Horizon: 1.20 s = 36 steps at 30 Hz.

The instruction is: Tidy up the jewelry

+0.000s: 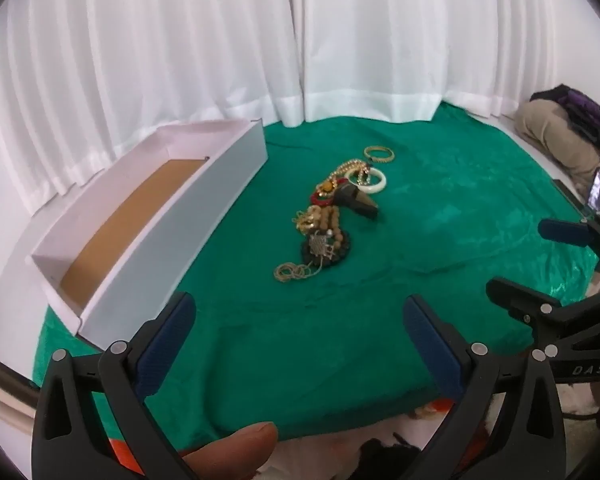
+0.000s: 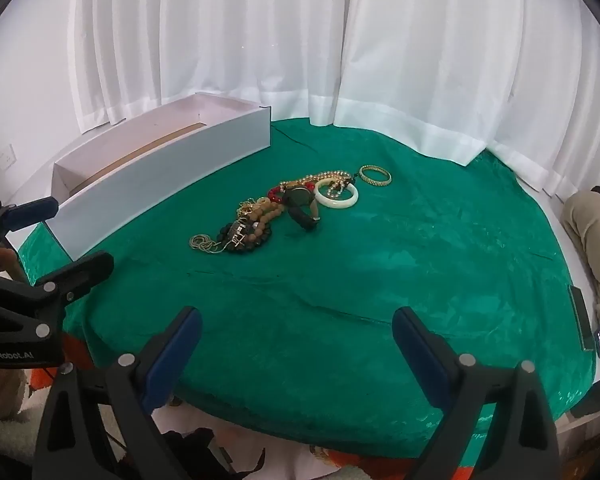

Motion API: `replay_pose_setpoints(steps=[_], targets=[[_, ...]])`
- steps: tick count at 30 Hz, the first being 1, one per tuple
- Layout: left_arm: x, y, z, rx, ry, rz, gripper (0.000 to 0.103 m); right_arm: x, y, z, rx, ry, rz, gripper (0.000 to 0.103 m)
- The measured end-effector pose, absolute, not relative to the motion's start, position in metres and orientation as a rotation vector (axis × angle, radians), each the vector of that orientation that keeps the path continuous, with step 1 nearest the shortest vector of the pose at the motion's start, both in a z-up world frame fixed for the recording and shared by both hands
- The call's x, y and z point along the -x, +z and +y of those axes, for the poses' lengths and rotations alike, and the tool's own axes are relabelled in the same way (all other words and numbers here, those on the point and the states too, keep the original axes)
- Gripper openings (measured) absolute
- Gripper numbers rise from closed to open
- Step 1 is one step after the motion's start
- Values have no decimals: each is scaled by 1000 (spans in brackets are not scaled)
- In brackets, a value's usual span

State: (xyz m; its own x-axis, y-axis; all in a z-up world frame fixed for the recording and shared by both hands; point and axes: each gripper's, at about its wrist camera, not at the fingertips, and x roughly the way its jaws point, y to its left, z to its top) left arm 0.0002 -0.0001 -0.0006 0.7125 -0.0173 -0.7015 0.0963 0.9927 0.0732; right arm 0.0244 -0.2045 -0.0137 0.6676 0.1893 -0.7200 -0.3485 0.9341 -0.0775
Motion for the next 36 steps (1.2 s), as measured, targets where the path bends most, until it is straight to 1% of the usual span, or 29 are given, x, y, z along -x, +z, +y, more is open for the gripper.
replay_pose_setpoints(steps=[9,11,36], targets=[[-28,2,18,-56,-77,846,103,-23,-17,-201,220,314,793,98],[-1,-9,2,-92,-60,788,103,-22,-18,-200,223,316,791,98],[-4,-14,0,-93,-61,823,102,-22,-23,-195,208,326,815,98]])
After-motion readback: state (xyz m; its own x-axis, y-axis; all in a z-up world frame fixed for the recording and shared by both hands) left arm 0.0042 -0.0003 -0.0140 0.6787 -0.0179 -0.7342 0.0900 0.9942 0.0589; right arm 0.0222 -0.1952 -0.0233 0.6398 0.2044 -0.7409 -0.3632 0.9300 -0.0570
